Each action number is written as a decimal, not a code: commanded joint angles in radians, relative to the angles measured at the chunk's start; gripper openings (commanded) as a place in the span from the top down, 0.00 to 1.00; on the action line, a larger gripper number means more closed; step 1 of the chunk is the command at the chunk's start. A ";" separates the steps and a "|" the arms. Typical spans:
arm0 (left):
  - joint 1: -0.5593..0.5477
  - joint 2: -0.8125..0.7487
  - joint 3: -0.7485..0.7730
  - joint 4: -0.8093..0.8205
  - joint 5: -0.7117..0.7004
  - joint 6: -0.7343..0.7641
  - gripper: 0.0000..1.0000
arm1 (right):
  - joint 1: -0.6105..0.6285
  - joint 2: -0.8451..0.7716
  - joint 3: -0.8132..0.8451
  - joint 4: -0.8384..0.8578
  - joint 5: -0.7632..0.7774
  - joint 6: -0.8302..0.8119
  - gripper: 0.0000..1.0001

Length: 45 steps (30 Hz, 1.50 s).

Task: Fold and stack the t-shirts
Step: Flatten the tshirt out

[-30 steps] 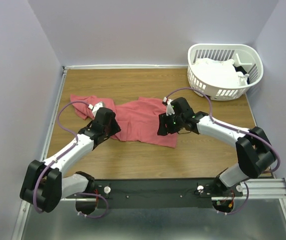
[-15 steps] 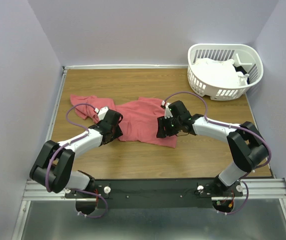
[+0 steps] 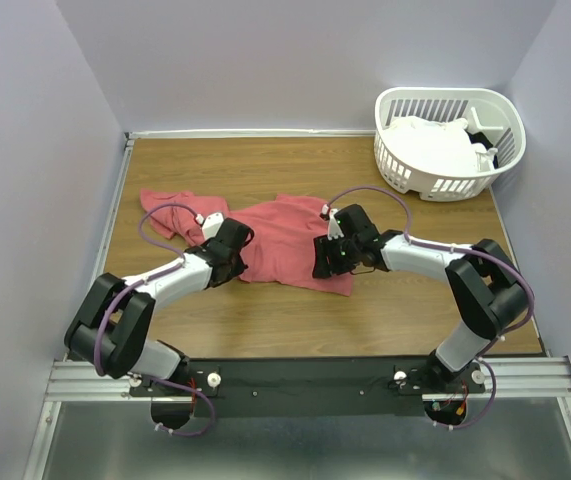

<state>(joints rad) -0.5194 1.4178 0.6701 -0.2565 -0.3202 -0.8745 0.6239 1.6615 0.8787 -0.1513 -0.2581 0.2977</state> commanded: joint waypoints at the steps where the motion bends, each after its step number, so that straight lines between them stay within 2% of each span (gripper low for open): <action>1: -0.004 -0.037 0.048 -0.073 -0.108 -0.009 0.88 | 0.005 0.030 -0.026 0.021 0.071 0.004 0.40; 7: 0.041 -0.124 0.106 -0.173 -0.223 0.023 0.95 | -0.030 0.070 -0.047 0.016 0.140 0.058 0.42; 10: 0.140 -0.186 0.111 -0.181 -0.249 0.080 0.95 | -0.101 0.052 -0.072 0.007 0.184 0.095 0.44; 15: 0.344 -0.226 0.103 -0.167 -0.229 0.198 0.95 | -0.223 -0.042 -0.118 -0.019 0.253 0.156 0.44; 20: 0.462 -0.229 0.079 -0.121 -0.145 0.256 0.95 | -0.311 -0.065 -0.116 -0.047 0.333 0.178 0.41; 26: 0.579 -0.149 0.120 -0.109 -0.140 0.330 0.94 | -0.339 -0.032 -0.090 -0.068 0.327 0.170 0.40; 31: 0.604 -0.100 0.152 -0.159 -0.062 0.345 0.94 | -0.336 -0.049 -0.075 -0.073 0.281 0.138 0.39; 36: 0.602 -0.227 0.109 -0.225 0.076 0.295 0.94 | -0.336 -0.069 -0.067 -0.079 0.275 0.124 0.39; 40: 0.602 -0.328 0.095 -0.289 0.067 0.247 0.77 | -0.336 -0.083 -0.061 -0.079 0.237 0.120 0.39; 45: 0.608 -0.442 0.082 -0.368 0.012 0.177 0.74 | -0.336 -0.124 -0.063 -0.077 0.229 0.107 0.38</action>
<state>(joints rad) 0.0788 1.0275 0.7738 -0.5323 -0.2756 -0.6319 0.2974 1.5768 0.8124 -0.1825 -0.0250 0.4309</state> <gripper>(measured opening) 0.255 0.614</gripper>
